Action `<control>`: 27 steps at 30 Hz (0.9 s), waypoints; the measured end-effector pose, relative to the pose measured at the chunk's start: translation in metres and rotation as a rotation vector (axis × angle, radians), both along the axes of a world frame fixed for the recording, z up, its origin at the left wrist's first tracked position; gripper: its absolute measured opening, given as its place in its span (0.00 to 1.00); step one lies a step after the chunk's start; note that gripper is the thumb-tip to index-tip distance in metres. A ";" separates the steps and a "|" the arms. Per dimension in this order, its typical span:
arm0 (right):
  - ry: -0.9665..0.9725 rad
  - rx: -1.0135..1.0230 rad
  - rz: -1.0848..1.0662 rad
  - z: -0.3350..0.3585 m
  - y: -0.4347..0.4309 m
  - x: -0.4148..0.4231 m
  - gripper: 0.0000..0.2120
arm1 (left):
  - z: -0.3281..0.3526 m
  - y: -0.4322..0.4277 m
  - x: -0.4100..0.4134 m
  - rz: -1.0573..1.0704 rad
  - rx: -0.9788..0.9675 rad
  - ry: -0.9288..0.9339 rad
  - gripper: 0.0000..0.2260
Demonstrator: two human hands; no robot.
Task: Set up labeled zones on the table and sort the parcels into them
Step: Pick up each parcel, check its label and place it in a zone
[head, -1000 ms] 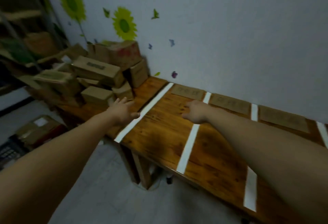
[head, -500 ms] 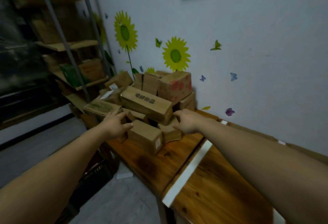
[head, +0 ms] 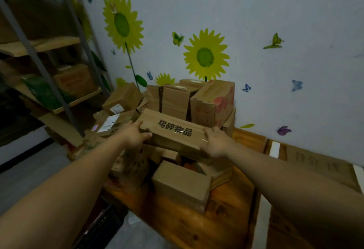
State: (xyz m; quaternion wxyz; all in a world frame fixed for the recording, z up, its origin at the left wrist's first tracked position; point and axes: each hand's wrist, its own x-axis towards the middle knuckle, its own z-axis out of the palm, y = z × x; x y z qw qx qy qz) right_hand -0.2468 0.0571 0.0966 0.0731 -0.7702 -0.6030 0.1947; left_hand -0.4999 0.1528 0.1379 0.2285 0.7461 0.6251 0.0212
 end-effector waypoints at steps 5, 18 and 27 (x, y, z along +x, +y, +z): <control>0.197 0.020 -0.466 -0.031 0.033 -0.015 0.49 | -0.023 0.077 0.001 -0.067 -0.072 -0.135 0.30; 0.585 0.269 -0.746 -0.018 0.018 -0.035 0.39 | -0.019 0.103 0.007 0.122 -0.159 -0.483 0.22; 0.726 0.554 -0.911 0.014 -0.052 -0.040 0.23 | 0.015 0.034 -0.023 0.280 -0.314 -0.832 0.24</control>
